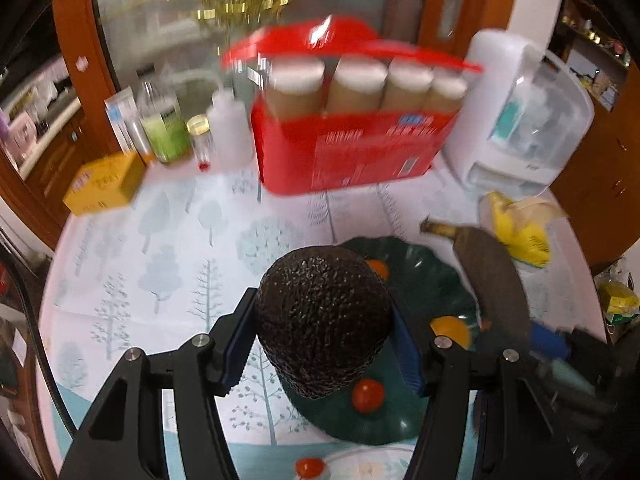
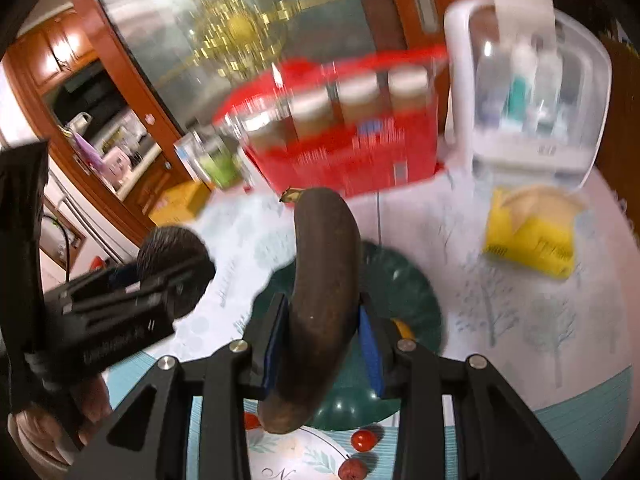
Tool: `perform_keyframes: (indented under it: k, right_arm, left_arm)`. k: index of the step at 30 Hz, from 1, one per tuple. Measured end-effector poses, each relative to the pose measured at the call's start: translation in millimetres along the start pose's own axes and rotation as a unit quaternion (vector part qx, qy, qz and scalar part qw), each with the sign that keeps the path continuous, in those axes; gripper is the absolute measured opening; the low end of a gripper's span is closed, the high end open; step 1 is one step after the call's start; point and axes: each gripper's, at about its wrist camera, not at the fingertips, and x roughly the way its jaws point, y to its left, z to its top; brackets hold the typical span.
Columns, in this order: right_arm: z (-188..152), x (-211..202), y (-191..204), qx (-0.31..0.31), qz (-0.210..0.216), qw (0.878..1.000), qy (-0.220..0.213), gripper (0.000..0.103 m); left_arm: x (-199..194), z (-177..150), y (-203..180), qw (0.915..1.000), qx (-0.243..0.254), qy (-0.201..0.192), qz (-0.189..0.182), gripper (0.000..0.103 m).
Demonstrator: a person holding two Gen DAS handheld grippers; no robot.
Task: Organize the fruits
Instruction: 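Carry avocado and banana onto the green plate and open both tools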
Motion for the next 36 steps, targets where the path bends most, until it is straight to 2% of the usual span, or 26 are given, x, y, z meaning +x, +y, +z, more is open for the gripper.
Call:
perform_keyframes:
  k: [4, 9, 13, 18, 21, 23, 29, 36]
  right_arm:
    - [-18, 46, -2, 0.002, -0.008, 1.0, 0.027, 0.035]
    - [-36, 82, -7, 0.008, -0.011, 0.999, 0.05, 0.035]
    - [-42, 99, -10, -0.008, -0.037, 0.998, 0.051, 0.035]
    - [-41, 97, -7, -0.033, -0.045, 0.998, 0.023, 0.036]
    - [-41, 95, -8, -0.042, -0.045, 0.998, 0.018, 0.038]
    - [-42, 95, -9, -0.044, -0.041, 0.998, 0.018, 0.038]
    - [-48, 90, -10, -0.042, -0.037, 0.998, 0.015, 0.038]
    - [-54, 78, -7, -0.044, -0.035, 0.998, 0.012, 0.038]
  left_arm:
    - [45, -3, 6, 0.9995, -0.011, 0.026, -0.013, 0.06]
    - [91, -9, 8, 0.9982, -0.013, 0.054, -0.023, 0.06]
    - [113, -12, 4, 0.998, -0.006, 0.059, -0.021, 0.06]
    - [128, -18, -7, 0.9971, 0.015, 0.074, -0.009, 0.061]
    - [124, -19, -8, 0.9975, 0.017, 0.068, -0.006, 0.064]
    - [119, -18, -9, 0.9977, 0.016, 0.065, -0.014, 0.072]
    - [96, -18, -23, 0.9977, 0.042, 0.053, -0.004, 0.084]
    - [67, -23, -36, 0.9977, 0.057, 0.037, 0.004, 0.091]
